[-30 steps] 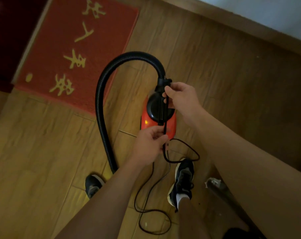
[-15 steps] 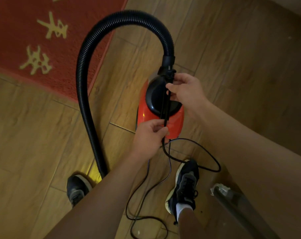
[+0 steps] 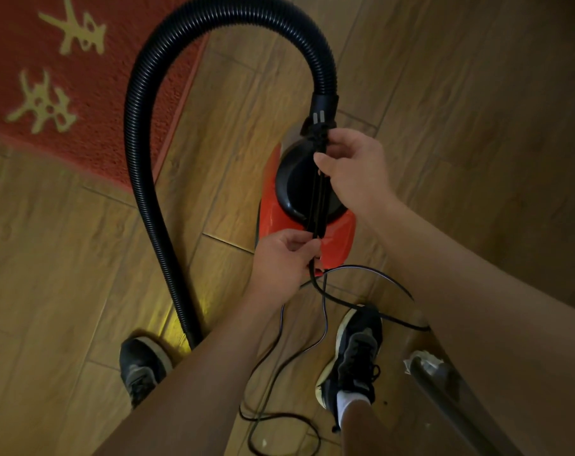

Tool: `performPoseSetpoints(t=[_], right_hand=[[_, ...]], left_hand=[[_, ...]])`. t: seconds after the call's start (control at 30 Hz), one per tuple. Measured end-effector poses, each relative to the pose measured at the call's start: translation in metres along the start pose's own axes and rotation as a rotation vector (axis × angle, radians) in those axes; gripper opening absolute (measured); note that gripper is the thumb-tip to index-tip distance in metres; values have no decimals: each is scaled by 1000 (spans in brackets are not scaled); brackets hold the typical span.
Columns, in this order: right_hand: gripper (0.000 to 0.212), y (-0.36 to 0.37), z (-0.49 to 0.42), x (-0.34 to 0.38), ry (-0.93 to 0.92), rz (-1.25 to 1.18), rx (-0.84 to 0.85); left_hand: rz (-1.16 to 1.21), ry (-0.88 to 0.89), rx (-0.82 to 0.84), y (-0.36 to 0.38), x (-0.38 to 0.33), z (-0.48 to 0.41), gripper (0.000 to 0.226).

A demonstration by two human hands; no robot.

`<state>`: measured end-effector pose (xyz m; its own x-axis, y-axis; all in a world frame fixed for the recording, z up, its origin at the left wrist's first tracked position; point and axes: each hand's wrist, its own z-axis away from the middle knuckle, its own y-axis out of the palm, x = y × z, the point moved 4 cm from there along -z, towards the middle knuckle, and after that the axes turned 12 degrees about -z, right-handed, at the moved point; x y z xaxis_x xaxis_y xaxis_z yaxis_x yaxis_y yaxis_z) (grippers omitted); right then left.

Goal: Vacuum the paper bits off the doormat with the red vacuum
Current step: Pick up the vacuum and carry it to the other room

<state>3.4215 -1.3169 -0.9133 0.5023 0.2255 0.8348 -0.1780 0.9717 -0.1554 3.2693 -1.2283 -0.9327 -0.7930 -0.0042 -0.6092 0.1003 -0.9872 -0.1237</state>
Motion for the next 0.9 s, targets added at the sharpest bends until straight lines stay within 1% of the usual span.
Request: performPoseSetpoints(t=[0.13, 0.27, 0.37, 0.47, 0.6, 0.73, 0.9], right_hand=[[28, 3, 1, -3, -33, 2, 2], [35, 0, -4, -6, 23, -28, -29], [36, -4, -7, -8, 37, -41, -65], [36, -4, -7, -11, 58, -58, -59], [37, -3, -5, -18, 50, -55, -40], [36, -2, 1, -26, 51, -58, -18], [42, -1, 12, -28, 32, -62, 16]], left_hand=[[6, -25, -24, 1, 3, -2, 8], [39, -46, -43, 1, 4, -3, 5], [61, -56, -49, 1, 2, -5, 5], [37, -62, -54, 1, 3, -6, 8], [66, -71, -72, 3, 4, -5, 11], [56, -69, -96, 3, 7, -6, 10], [62, -58, -99, 4, 8, -7, 8]])
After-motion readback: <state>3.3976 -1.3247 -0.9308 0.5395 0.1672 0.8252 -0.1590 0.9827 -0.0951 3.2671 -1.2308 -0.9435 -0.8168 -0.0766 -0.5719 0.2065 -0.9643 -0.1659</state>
